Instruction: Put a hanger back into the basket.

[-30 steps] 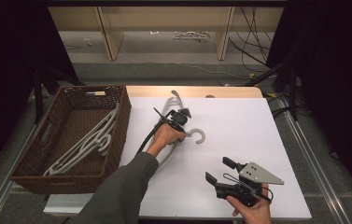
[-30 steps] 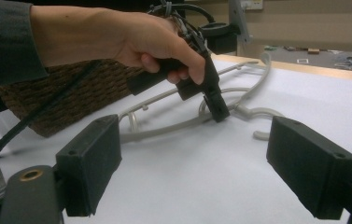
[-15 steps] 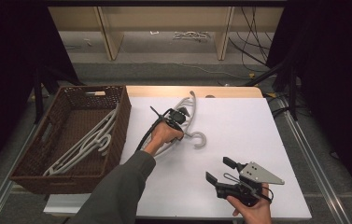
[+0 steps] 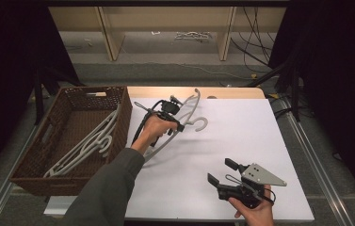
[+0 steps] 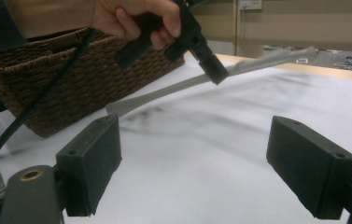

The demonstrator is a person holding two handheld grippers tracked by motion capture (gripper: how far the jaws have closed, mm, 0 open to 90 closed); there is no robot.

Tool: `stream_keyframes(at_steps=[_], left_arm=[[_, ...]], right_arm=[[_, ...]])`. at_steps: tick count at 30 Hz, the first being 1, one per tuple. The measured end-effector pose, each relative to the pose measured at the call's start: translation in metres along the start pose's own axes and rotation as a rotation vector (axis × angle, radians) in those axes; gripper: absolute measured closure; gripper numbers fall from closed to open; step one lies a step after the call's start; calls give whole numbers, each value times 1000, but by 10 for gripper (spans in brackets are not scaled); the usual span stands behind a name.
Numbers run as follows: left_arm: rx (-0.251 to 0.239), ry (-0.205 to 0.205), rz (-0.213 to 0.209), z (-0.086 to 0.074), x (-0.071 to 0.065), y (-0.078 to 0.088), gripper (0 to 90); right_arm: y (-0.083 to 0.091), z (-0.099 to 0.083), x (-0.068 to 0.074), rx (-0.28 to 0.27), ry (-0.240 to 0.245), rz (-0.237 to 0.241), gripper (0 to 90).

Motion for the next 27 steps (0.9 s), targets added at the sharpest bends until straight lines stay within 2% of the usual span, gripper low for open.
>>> stream_keyframes(at_steps=[2, 4, 8, 10, 11, 12, 13, 14, 19, 26, 27], left_arm=[[-9, 0, -7, 1, 0, 3, 826], [-36, 0, -38, 3, -3, 12, 826], [-60, -6, -43, 6, -6, 20, 826], [-93, -2, -78, 10, -12, 29, 826], [-128, 29, -83, 12, -16, 31, 826], [-112, 0, -84, 13, -16, 35, 826], [-131, 9, -90, 14, -19, 37, 826], [-166, 37, -102, 17, -23, 39, 826], [-174, -4, -110, 17, -36, 53, 827], [-200, -34, -122, 18, -47, 71, 827], [-203, -34, -129, 17, -50, 77, 827]], right_arm=[[0, 0, 0, 1, 0, 0, 189], [0, 0, 0, 1, 0, -1, 189], [0, 0, 0, -9, 2, -2, 189], [0, 0, 0, 0, 0, -2, 189], [0, 0, 0, 1, 0, -2, 189], [0, 0, 0, 1, 1, -2, 189], [0, 0, 0, -1, 1, -2, 189], [0, 0, 0, 1, 1, -2, 189], [0, 0, 0, 1, 0, -3, 189], [0, 0, 0, 0, 1, -3, 189], [-1, 0, 0, -5, -5, 11, 189]])
Point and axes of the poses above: each handheld gripper's, and its own axes: y roughly backward along the jaws, z roughly out of its top, x roughly to its left, the point moved 6 cm from there along -y, roughly forward along the jaws, and after that the axes turned 5 degrees about -z, right-handed, at the moved point
